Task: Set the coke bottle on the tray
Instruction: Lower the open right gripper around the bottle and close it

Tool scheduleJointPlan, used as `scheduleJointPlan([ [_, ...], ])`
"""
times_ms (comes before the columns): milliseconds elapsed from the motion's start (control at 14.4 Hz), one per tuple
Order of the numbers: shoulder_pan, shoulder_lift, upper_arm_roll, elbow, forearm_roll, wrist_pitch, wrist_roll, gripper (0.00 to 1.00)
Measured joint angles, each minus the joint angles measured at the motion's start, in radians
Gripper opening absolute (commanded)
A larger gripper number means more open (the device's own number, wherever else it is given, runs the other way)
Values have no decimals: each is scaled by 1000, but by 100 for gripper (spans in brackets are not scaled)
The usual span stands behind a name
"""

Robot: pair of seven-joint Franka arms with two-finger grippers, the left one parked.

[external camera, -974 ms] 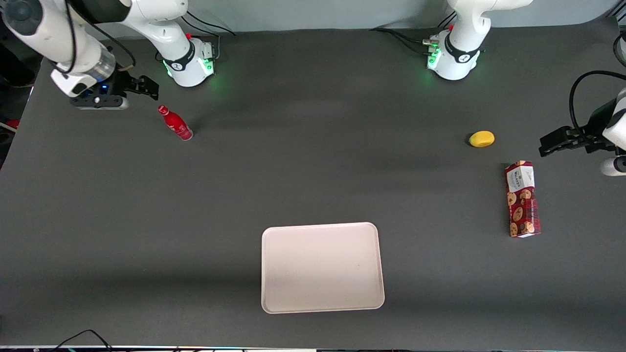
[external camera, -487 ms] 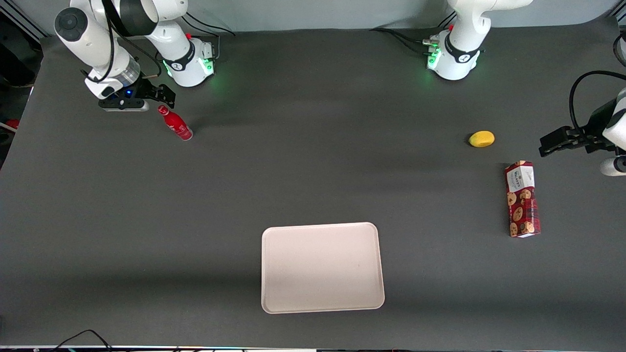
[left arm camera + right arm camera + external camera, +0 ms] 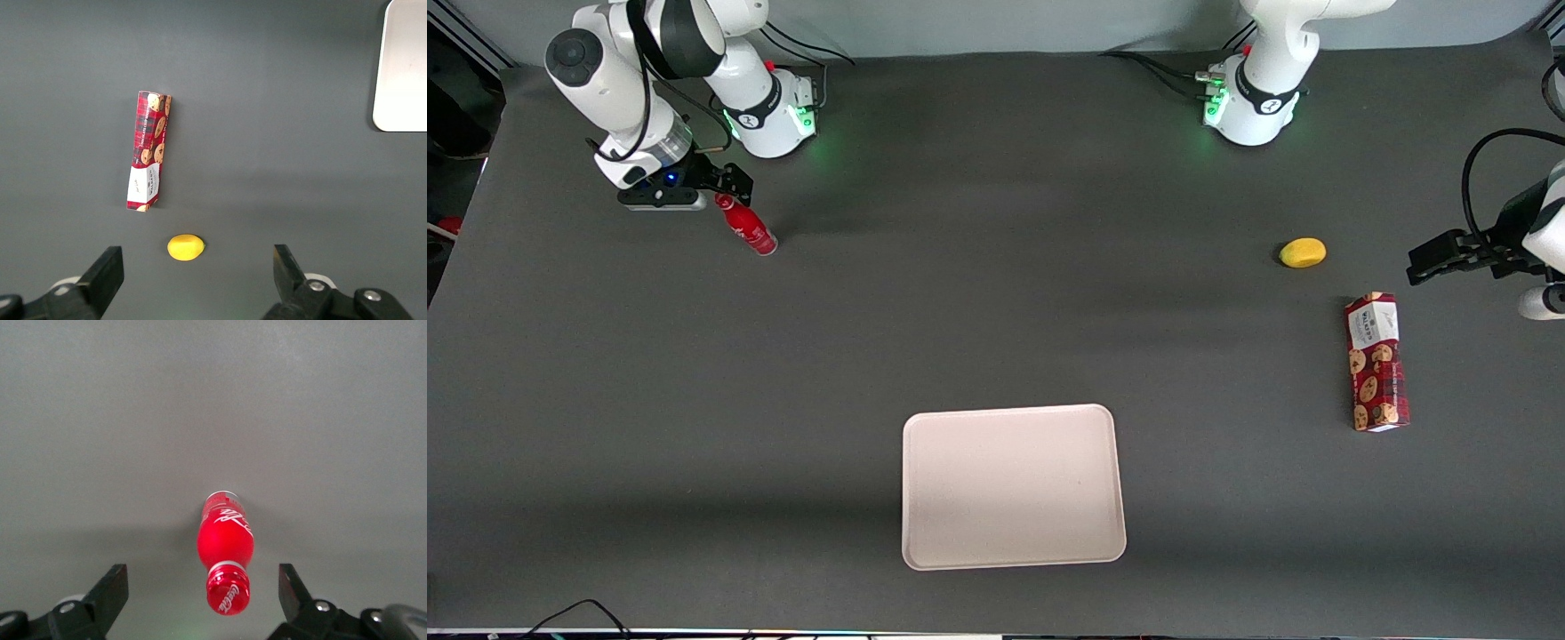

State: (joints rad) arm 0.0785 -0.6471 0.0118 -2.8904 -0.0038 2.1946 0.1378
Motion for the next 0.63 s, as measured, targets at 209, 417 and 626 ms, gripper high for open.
scheduleJointPlan([
  [209, -17, 30, 0, 0, 0, 15, 0, 96],
  [417, -20, 61, -1, 0, 0, 27, 0, 75],
  [626, -20, 80, -3, 0, 0, 29, 1, 36],
])
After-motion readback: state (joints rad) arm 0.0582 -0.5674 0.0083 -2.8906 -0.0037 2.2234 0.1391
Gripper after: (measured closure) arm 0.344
